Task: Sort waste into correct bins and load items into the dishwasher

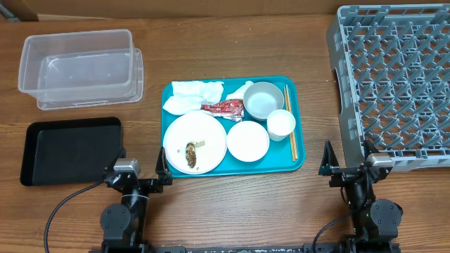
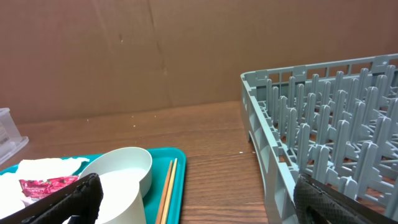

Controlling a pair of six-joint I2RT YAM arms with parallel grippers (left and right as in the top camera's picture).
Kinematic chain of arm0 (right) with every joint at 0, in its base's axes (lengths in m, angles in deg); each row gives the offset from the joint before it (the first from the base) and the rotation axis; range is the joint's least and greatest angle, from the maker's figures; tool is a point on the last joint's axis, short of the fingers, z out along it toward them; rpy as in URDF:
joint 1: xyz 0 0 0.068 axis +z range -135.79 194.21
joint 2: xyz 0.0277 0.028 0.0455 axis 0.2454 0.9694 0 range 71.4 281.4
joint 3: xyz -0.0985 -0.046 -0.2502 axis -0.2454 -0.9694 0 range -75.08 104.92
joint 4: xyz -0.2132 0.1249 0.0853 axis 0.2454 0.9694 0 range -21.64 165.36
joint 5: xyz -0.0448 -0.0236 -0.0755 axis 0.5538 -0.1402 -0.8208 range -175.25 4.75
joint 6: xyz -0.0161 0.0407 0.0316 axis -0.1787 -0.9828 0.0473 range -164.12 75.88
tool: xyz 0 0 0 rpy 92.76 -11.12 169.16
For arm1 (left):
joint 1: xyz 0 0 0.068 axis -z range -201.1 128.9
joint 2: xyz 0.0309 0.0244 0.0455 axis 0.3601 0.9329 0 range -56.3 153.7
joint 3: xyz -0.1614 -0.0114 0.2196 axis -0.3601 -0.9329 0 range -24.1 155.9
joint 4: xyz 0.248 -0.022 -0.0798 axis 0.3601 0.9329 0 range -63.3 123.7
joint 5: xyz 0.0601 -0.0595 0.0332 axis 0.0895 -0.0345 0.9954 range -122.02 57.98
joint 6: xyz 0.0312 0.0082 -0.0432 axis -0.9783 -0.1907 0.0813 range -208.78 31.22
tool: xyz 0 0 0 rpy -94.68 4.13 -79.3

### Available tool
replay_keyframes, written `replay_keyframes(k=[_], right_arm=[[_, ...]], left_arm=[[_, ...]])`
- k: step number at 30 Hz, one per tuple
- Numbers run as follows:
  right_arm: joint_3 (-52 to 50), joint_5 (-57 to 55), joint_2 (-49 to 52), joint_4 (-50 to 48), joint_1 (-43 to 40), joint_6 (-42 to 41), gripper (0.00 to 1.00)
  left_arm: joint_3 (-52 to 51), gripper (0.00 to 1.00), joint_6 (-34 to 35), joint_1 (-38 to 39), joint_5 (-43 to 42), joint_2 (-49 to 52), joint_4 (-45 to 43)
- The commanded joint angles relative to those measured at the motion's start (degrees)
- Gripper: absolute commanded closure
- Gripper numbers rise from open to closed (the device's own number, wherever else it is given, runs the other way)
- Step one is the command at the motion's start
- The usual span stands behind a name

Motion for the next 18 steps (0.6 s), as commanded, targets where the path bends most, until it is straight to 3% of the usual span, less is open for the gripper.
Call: replay_keyframes(k=[1,18], right_arm=[[-0.59,-0.50,-0.31,-0.15,0.22,0.37,0.00],[-0.59,-0.37,-0.31,-0.63,0.22,-0.13,0.00]], left_arm=[[-0.22,0.00,-1.51,-0.44,0.24,-0.46,0.07],[-0.22,0.00,-1.51,-0.44,0.24,-0.46,0.07]])
